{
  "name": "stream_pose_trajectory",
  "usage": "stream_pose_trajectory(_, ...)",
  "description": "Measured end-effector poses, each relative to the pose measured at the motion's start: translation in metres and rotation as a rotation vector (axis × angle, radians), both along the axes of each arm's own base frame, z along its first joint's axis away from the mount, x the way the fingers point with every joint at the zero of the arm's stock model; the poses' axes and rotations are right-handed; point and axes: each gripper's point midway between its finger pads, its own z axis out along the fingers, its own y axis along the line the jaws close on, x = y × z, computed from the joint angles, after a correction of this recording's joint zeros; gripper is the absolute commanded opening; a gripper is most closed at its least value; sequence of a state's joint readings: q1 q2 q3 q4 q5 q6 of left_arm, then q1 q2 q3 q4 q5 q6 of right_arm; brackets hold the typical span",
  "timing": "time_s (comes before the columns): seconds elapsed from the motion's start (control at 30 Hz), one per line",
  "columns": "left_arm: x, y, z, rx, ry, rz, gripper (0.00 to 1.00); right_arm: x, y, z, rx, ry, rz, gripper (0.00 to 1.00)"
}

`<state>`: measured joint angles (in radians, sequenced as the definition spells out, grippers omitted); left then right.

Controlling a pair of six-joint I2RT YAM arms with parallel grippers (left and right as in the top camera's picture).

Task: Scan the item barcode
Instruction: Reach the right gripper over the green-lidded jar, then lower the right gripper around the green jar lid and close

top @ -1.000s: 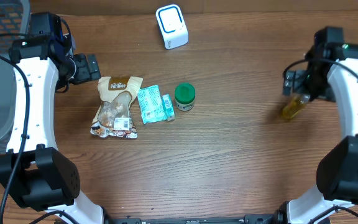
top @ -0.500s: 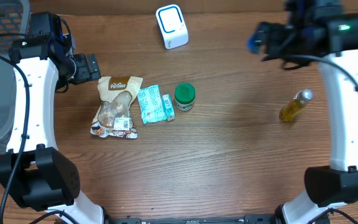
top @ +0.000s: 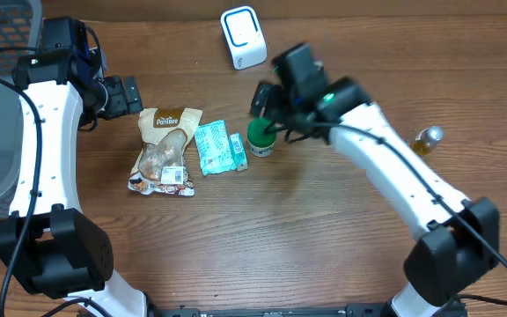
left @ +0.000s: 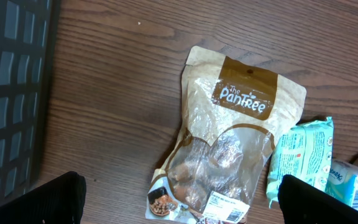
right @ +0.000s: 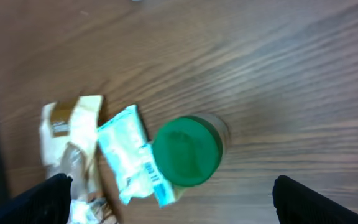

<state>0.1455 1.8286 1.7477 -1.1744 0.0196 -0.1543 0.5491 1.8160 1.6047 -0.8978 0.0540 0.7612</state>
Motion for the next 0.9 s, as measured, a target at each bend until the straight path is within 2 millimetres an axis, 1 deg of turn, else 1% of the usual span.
stream_pose_trajectory(0.1, 0.0, 0.0, 0.0, 0.0, 0.0, 0.0, 1.0, 0.0, 0.013, -0.015, -0.019, -0.025, -0.02, 1.0)
stream_pose_trajectory(0.17, 0.0, 0.0, 0.0, 0.0, 0.0, 0.0, 1.0, 0.004, 0.024, -0.021, -0.026, -0.053, -0.024, 1.0)
stream_pose_trajectory(0.27, 0.0, 0.0, 0.0, 0.0, 0.0, 0.0, 1.0, 0.007, 0.033, -0.031, -0.047, -0.072, -0.033, 1.0)
stream_pose_trajectory(0.37, 0.0, 0.0, 0.0, 0.0, 0.0, 0.0, 1.0, 0.008, 0.035, -0.05, -0.09, -0.062, -0.062, 1.0)
stream_pose_trajectory(0.4, 0.0, 0.0, 0.0, 0.0, 0.0, 0.0, 1.0, 0.009, 0.034, -0.059, -0.108, -0.053, -0.073, 1.0)
stream_pose_trajectory(0.57, 0.0, 0.0, 0.0, 0.0, 0.0, 0.0, 0.99, 0.01, 0.029, -0.085, -0.154, -0.019, -0.103, 1.0)
stream_pose_trajectory(0.63, 0.0, 0.0, 0.0, 0.0, 0.0, 0.0, 1.0, 0.009, 0.027, -0.089, -0.165, -0.008, -0.105, 0.95)
stream_pose_trajectory(0.67, 0.0, 0.0, 0.0, 0.0, 0.0, 0.0, 1.0, 0.007, 0.026, -0.091, -0.171, -0.001, -0.107, 0.88)
stream_pose_trajectory(0.73, 0.0, 0.0, 0.0, 0.0, 0.0, 0.0, 1.0, 0.005, 0.023, -0.092, -0.181, 0.009, -0.116, 0.82)
stream_pose_trajectory(0.83, 0.0, 0.0, 0.0, 0.0, 0.0, 0.0, 0.99, 0.0, 0.018, -0.094, -0.202, 0.028, -0.117, 0.78)
stream_pose_trajectory(0.9, 0.0, 0.0, 0.0, 0.0, 0.0, 0.0, 0.99, -0.001, 0.018, -0.095, -0.206, 0.034, -0.115, 0.71)
